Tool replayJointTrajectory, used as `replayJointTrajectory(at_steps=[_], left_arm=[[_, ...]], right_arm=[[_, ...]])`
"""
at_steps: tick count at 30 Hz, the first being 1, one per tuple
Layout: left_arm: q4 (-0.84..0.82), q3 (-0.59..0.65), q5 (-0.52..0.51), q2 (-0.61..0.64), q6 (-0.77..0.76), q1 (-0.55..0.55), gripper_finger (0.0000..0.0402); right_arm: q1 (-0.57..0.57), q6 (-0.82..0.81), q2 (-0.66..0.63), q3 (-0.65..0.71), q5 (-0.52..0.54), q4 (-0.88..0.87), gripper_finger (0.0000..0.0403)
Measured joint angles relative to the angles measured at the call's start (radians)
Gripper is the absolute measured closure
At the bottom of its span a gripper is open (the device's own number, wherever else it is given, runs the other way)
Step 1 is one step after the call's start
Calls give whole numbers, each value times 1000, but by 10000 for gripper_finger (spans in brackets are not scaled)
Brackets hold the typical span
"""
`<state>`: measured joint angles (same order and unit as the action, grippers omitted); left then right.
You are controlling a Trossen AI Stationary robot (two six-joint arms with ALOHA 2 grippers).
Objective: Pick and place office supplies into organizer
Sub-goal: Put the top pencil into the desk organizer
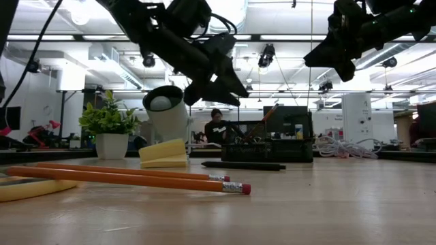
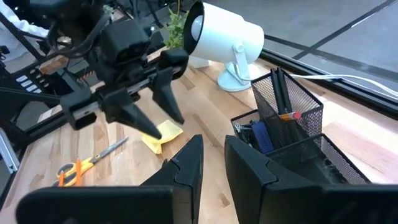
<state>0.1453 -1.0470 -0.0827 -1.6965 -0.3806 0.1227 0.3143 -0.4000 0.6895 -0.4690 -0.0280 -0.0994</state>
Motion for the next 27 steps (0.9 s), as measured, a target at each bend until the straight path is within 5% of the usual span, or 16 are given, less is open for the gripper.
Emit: replayJointTrajectory(at_steps=[19,27], left_arm=[[-429,1,85,175,21,-171,245],[-491,-13,133,206,28,-283,245]], right_arm=[[0,11,0,0,1,0,346],[0,15,0,0,3,0,346]])
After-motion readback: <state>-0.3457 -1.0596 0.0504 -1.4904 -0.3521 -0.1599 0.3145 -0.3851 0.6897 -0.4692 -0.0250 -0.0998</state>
